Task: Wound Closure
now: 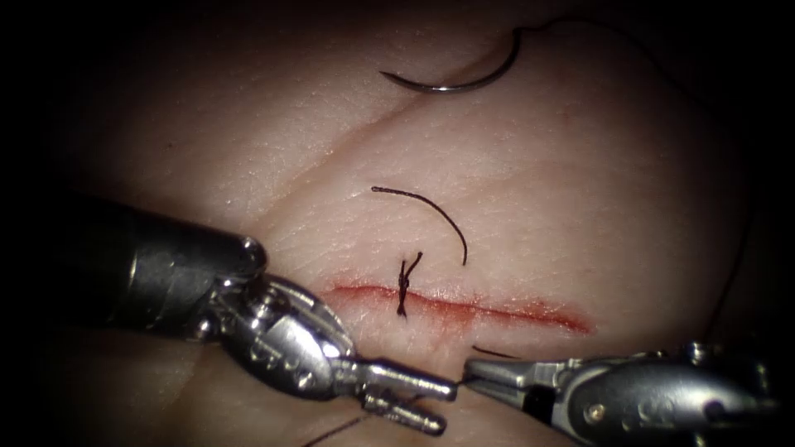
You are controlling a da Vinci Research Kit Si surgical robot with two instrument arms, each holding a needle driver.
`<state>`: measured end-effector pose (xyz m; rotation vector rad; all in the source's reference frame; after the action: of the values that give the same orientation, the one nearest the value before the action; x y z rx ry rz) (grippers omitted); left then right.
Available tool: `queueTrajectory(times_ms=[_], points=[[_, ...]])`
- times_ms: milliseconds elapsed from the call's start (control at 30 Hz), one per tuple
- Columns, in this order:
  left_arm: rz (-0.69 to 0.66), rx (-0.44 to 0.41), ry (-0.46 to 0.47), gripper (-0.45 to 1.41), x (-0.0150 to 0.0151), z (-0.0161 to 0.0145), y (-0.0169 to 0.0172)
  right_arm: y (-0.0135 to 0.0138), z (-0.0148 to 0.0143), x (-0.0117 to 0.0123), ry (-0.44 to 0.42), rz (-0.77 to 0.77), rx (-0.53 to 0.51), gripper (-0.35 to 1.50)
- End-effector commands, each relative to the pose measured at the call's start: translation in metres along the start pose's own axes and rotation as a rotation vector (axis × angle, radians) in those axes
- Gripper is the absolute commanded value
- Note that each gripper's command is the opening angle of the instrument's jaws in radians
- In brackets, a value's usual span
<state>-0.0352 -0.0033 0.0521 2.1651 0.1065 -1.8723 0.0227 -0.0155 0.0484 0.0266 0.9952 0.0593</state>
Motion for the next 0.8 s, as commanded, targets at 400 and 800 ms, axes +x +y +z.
queueTrajectory(times_ms=[400,800], points=[[-0.092,0.133,-0.194,1.33,-0.0006,-0.0004,0.0012,0.0029,0.0,-0.0034,0.017,0.013,-0.017,-0.35],[-0.109,0.211,-0.228,0.86,-0.0022,-0.0054,0.0019,0.0032,-0.0012,-0.0042,0.032,0.011,-0.025,-0.35]])
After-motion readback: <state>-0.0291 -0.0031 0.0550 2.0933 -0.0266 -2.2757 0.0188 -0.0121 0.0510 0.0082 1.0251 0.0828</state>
